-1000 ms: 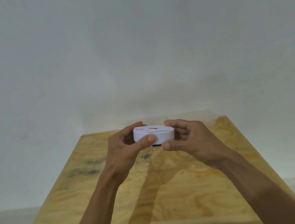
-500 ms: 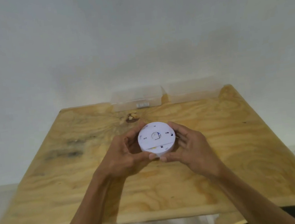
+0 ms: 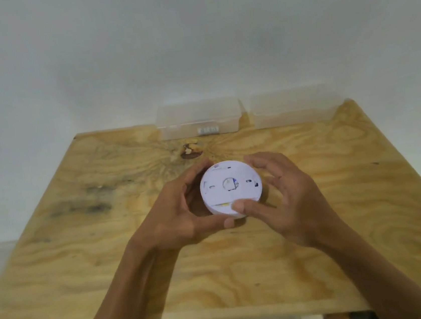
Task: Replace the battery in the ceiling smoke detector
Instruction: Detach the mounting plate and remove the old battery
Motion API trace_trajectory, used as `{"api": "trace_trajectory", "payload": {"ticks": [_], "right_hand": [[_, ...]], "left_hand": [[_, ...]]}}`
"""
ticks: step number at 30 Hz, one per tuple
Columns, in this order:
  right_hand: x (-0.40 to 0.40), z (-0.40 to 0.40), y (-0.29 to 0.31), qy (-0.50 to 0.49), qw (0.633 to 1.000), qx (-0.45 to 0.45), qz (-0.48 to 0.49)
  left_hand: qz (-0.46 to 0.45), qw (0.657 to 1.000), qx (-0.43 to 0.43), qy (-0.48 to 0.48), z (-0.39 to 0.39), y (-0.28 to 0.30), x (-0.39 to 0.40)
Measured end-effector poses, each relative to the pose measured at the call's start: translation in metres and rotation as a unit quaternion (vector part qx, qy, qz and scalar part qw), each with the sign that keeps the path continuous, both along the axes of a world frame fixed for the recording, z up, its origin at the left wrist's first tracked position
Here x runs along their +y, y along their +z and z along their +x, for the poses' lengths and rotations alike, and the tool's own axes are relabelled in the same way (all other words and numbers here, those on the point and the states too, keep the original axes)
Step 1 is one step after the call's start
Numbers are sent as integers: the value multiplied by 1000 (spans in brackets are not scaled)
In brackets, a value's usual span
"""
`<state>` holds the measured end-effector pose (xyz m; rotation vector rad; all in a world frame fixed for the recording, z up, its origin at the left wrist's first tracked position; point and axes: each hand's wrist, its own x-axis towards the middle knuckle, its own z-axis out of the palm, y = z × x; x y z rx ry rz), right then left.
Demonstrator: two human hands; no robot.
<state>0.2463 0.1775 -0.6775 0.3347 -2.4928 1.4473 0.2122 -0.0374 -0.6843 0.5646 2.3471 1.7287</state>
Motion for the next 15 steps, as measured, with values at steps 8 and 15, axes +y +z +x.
{"api": "trace_trajectory", "payload": {"ticks": [8, 15], "right_hand": [[-1, -38, 33, 90, 947, -76, 299], [-1, -39, 32, 112, 949, -66, 287]], "left_hand": [[-57, 998, 22, 20, -9, 6, 12], [-77, 995, 49, 27, -12, 7, 12]]}}
